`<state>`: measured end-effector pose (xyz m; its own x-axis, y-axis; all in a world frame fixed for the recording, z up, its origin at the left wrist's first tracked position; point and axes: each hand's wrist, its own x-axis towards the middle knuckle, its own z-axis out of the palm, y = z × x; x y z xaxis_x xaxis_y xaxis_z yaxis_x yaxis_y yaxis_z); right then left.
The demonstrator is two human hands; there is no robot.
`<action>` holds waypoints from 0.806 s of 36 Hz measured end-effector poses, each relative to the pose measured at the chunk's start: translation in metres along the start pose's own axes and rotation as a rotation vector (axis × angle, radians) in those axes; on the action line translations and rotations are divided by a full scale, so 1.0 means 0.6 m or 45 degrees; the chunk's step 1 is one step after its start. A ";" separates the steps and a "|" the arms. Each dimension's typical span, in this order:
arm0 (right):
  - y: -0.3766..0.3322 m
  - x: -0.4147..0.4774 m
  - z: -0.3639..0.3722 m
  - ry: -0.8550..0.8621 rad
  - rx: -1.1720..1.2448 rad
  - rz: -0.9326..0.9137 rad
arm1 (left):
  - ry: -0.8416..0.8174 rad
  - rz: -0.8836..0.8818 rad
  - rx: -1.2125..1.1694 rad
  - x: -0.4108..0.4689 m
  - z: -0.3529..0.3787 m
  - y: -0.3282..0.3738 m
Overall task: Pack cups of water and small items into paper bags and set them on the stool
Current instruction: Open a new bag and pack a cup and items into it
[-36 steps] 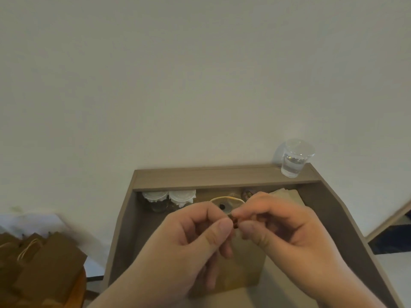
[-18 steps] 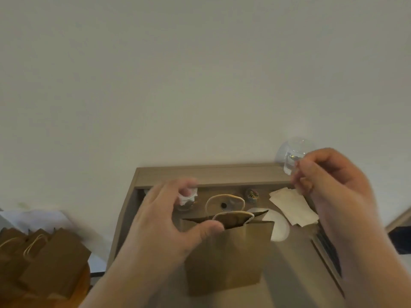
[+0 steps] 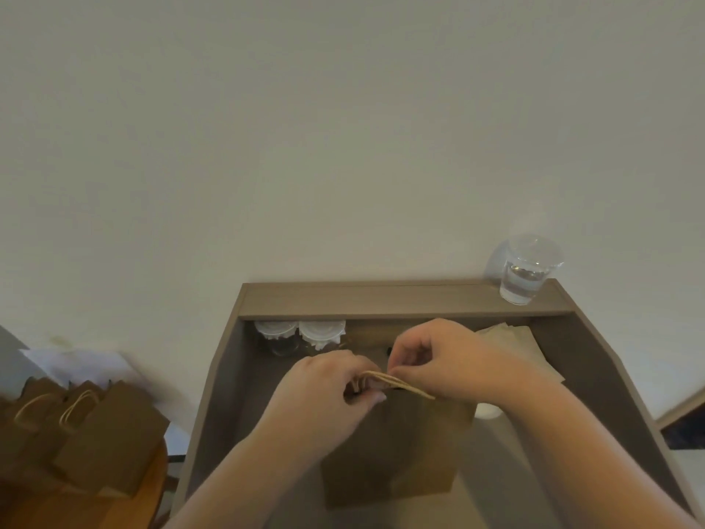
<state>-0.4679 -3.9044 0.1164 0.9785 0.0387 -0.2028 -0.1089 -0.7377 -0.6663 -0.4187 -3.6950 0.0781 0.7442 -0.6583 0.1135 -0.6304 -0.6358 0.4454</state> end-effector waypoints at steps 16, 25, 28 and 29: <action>0.005 -0.002 0.021 0.135 -0.282 -0.111 | 0.246 0.129 -0.134 0.000 0.041 -0.016; 0.002 -0.008 0.024 0.148 -0.312 -0.093 | 0.190 0.103 -0.178 0.005 0.039 -0.019; 0.000 -0.010 0.024 0.153 -0.314 -0.092 | 0.192 0.100 -0.204 0.006 0.040 -0.021; 0.000 -0.010 0.025 0.145 -0.321 -0.092 | 0.187 0.101 -0.214 0.006 0.040 -0.022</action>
<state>-0.4766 -3.8943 0.1070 0.9970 0.0321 -0.0698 -0.0048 -0.8808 -0.4735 -0.4132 -3.6989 0.0511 0.7256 -0.6300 0.2767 -0.6517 -0.5003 0.5701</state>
